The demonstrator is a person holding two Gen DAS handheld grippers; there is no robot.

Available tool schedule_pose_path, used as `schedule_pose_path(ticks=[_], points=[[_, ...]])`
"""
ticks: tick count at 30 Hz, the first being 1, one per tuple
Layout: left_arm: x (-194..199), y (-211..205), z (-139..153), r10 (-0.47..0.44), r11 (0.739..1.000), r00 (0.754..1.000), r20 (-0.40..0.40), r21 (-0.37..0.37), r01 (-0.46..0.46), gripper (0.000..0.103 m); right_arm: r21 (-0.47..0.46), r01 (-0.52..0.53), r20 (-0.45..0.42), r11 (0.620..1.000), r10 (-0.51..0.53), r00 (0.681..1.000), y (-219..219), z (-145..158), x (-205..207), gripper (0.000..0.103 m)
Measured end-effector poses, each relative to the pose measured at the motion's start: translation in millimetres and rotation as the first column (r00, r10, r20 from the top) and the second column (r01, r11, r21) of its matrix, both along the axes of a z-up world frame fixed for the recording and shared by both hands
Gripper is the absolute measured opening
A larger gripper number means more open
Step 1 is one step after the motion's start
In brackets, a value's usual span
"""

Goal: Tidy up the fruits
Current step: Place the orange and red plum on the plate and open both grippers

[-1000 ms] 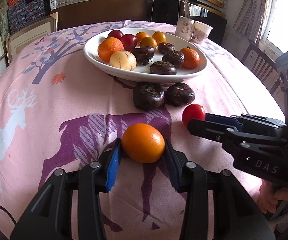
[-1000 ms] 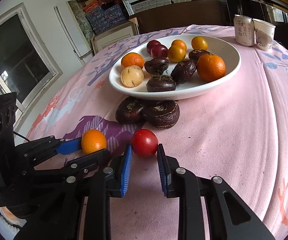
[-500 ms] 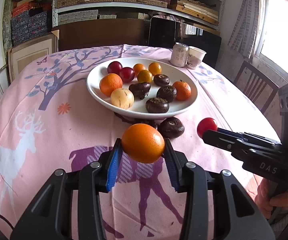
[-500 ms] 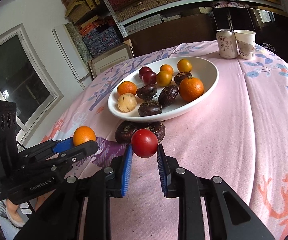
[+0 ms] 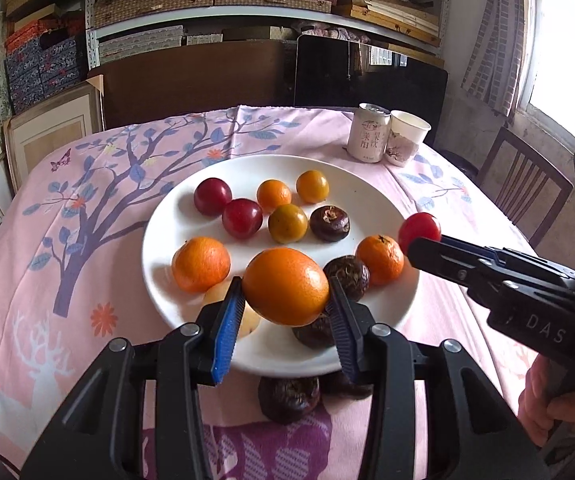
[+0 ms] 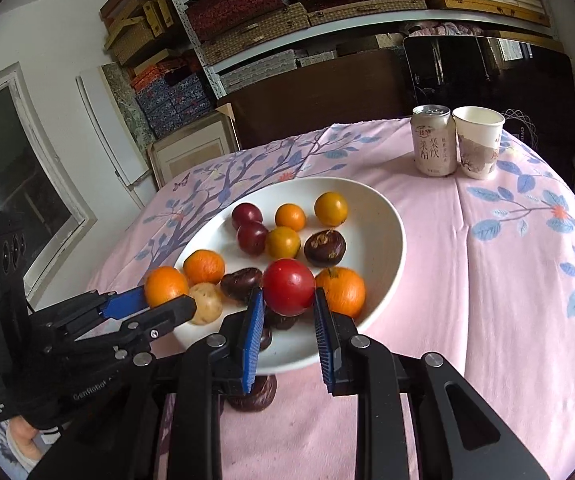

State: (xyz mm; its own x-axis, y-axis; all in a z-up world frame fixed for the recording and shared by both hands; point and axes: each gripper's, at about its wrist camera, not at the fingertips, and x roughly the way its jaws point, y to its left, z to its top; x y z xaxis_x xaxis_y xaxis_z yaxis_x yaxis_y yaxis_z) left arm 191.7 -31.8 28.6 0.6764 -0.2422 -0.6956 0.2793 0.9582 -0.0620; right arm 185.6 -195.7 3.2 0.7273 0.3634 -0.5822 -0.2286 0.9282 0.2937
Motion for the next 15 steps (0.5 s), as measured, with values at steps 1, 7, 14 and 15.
schedule_pose_path(ticks=[1, 7, 14, 15], points=[[5.8, -0.8, -2.9, 0.008, 1.0, 1.0, 0.0, -0.008, -0.008, 0.044, 0.008, 0.006, 0.004, 1.0, -0.006, 1.0, 1.4, -2.9, 7.9, 0.025], [5.6, 3.2, -21.2, 0.054, 0.996, 0.998, 0.037, 0.067, -0.056, 0.077, -0.037, 0.046, 0.053, 0.998, -0.044, 0.998, 2.7, -20.0, 13.0, 0.066], [-11.8, 5.6, -19.7, 0.061, 0.994, 0.995, 0.078, 0.091, -0.068, 0.094, -0.077, 0.035, 0.097, 0.996, -0.027, 0.995, 8.1, -19.3, -5.7, 0.079], [-13.9, 6.7, -20.6, 0.067, 0.993, 0.995, 0.077, 0.092, -0.074, 0.094, -0.078, 0.038, 0.088, 0.996, -0.031, 0.996, 7.8, -21.7, -5.9, 0.079]])
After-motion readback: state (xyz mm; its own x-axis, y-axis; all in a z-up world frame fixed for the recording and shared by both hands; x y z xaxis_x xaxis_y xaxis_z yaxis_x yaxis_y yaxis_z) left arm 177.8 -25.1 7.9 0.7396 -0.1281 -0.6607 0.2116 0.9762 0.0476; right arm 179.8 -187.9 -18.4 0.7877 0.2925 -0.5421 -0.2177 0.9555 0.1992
